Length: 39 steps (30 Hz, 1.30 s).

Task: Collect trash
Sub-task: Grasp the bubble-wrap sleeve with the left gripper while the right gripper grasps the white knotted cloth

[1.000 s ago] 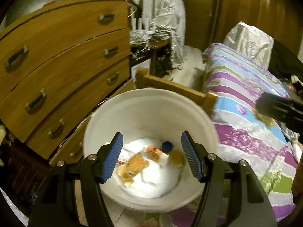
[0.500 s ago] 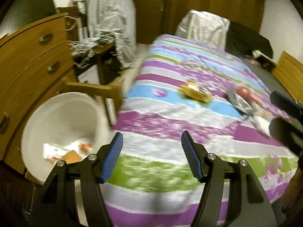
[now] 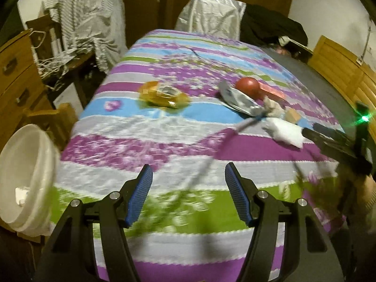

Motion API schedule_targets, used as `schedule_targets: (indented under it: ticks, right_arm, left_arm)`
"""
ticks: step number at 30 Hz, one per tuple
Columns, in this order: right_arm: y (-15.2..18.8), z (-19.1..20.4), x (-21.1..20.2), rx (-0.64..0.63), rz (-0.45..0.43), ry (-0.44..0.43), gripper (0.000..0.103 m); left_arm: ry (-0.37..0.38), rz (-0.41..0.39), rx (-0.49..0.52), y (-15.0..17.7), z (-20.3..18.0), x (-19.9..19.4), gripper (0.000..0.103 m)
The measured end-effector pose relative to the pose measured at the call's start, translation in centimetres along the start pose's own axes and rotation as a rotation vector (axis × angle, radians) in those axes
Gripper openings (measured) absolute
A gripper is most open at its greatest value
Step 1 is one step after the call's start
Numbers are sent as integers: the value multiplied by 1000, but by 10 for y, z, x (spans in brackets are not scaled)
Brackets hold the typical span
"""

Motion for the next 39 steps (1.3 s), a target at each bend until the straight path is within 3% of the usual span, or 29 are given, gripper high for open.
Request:
schedule_targets:
  ticks: [3,9,16,19,24,26,30,33,36,39]
  right_arm:
    - [-2,-24,20,16,30,-26,73]
    - [1,-6,36,58,96,-126,75]
    - [30,67,-7,-8,178,-509,75]
    - [41,73,-24,3,186,-577,75]
    - [48,43,-49,7,123,-490,76]
    - [47,25,-57,4,92,-428,76]
    - [38,-10,-69,-14,21,-304,78]
    - [25,-41,-71,-13,-31,-187,82]
    - [14,-75,-59,0,-22,-71,83]
    - [6,-100,-29,-2,73,-1,83]
  left_arm:
    - [23,12,9,-4,-18,8,61]
    - [41,24,40,-10,-41,17,61]
    - [36,36,29,-14,-48,23,61]
    - [38,41,38,-17,-53,26,61]
    - [73,70,71,-25,-74,42,61]
    - [101,82,93,-28,-91,53,68]
    - [124,96,130,-36,-123,75,72]
    - [99,107,161,-43,-139,94,73]
    - [64,131,189,-46,-149,113,73]
    - [43,156,200,-48,-154,128,73]
Point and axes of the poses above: each gripper's, at about its wrist camera, not at the fingertips, and x roughly the way its jaws point, z to its left, y to its underside, the point moved 3 cm from there along x, roughly the way its jaws point, and after that the axes turned 8 degrees about x, right-handed, at the moved point
